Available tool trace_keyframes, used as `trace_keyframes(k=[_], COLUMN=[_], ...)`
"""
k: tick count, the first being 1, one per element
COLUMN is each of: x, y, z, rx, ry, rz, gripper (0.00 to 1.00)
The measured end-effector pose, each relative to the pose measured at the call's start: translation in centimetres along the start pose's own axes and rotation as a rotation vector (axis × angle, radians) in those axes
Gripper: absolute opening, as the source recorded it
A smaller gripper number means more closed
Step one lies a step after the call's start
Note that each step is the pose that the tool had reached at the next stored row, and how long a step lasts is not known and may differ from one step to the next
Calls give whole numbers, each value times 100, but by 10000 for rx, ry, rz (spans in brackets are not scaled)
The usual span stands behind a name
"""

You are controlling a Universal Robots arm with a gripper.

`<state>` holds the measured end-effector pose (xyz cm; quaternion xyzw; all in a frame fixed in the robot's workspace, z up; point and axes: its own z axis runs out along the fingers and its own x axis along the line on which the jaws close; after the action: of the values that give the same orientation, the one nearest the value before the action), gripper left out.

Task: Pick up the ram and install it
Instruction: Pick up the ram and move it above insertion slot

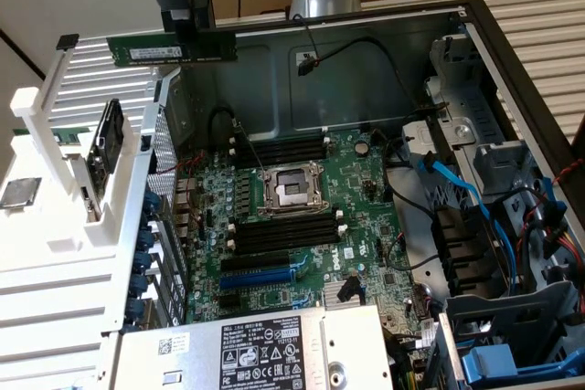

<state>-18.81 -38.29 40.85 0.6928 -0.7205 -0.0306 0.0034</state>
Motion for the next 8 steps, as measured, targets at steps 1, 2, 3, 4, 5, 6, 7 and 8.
trace_keyframes(k=[1, 2, 3, 4, 5, 6, 7, 8], x=[-2, -3, -5, -7, -9, -10, -12, -14], y=[-43, -91, -136, -182, -225, -271, -317, -364], z=[-2, -4, -6, -7, -7, -7, -6, -3], rx=[0, 0, 0, 1, 1, 1, 0, 0], ry=[0, 0, 0, -1, 0, 0, 0, 0], rz=[0, -1, -1, 0, 0, -1, -1, 0], gripper=[12, 12, 12, 12, 12, 12, 12, 12])
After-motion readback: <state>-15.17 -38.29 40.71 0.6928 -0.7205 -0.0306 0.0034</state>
